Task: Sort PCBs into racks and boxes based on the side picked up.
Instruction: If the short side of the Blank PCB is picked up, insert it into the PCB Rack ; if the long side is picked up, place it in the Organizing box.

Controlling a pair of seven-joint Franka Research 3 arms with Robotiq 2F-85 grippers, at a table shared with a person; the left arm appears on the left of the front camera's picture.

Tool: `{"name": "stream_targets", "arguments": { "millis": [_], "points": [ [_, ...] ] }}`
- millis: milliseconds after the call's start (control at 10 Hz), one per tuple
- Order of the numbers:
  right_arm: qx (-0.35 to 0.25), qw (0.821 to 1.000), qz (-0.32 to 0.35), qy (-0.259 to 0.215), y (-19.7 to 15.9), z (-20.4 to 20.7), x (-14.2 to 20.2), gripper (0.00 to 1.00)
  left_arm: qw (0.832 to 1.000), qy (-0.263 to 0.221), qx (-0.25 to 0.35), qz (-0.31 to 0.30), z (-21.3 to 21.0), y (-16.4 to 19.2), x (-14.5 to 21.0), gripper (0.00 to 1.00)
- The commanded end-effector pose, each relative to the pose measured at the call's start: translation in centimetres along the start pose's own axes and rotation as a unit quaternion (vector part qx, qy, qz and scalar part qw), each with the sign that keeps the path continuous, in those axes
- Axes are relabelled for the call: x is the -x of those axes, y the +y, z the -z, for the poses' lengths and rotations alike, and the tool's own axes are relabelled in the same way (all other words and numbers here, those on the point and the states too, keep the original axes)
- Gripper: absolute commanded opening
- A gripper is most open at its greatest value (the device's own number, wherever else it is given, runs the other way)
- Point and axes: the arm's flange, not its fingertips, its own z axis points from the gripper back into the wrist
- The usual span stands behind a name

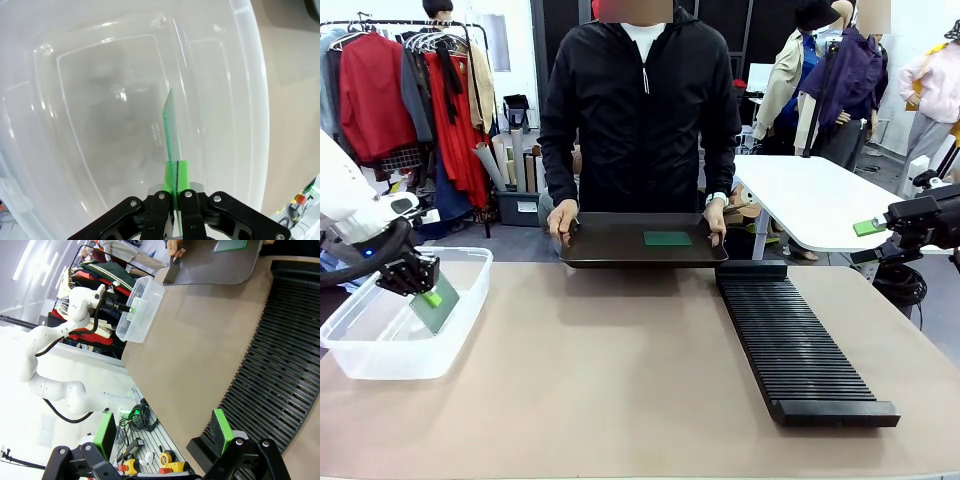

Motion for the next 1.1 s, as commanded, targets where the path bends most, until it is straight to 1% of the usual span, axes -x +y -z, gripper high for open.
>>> {"name": "stream_targets", "arguments": {
  "millis": [0, 100, 300, 500, 600, 800, 1000],
  "points": [
    [0.008, 1.000, -0.003, 0.002, 0.0, 0.1, 0.2, 1.00, 1.000, -0.009, 0.006, 0.006, 0.6, 0.1, 0.4, 0.04],
    [0.008, 1.000, -0.003, 0.002, 0.0, 0.1, 0.2, 1.00, 1.000, -0.010, 0.006, 0.007, 0.5, 0.0, 0.2, 0.18],
    [0.008, 1.000, -0.003, 0.002, 0.0, 0.1, 0.2, 1.00, 1.000, -0.009, -0.002, 0.009, 0.2, 0.1, -0.2, 0.56],
    [0.008, 1.000, -0.003, 0.002, 0.0, 0.1, 0.2, 1.00, 1.000, -0.012, -0.023, 0.017, -0.7, -0.1, -0.9, 0.94],
    [0.008, 1.000, -0.003, 0.002, 0.0, 0.1, 0.2, 1.00, 0.999, -0.014, -0.040, 0.024, -1.5, -0.5, -1.3, 1.00],
    [0.008, 1.000, -0.003, 0.002, 0.0, 0.1, 0.2, 1.00, 0.996, -0.007, -0.077, 0.042, -3.1, -1.4, -2.0, 1.00],
    [0.008, 1.000, -0.003, 0.002, 0.0, 0.1, 0.2, 1.00, 0.994, -0.008, -0.093, 0.054, -4.1, -2.3, -2.4, 1.00]
  ]
}}
